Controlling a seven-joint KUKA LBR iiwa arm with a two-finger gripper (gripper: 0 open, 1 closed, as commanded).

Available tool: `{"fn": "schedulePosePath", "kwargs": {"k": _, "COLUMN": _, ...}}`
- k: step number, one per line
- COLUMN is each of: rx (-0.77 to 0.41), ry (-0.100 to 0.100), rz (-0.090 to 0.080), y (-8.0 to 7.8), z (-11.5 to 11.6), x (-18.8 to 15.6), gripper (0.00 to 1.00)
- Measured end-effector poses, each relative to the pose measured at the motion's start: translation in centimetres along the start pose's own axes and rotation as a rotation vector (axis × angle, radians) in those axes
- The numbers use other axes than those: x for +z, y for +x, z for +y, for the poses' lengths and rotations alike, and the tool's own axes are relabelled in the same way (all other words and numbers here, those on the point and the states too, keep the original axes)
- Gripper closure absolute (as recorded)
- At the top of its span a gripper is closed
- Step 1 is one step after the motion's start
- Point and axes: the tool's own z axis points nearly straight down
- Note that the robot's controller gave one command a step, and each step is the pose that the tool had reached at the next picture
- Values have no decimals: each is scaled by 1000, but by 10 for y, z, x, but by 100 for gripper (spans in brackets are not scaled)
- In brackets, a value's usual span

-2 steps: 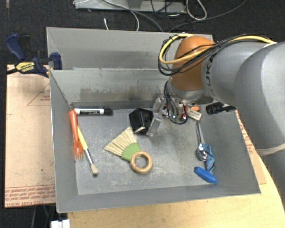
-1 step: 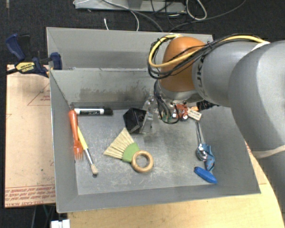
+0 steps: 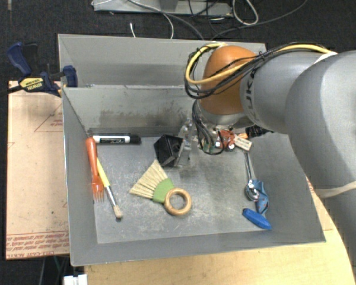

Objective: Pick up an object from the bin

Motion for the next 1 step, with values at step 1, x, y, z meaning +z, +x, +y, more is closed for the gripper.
{"fn": "schedulePosePath", "kwargs": {"k": 1, "rx": 0, "ry": -1, "rz": -1, "y": 0, "z": 0, "x": -7, "gripper": 100}}
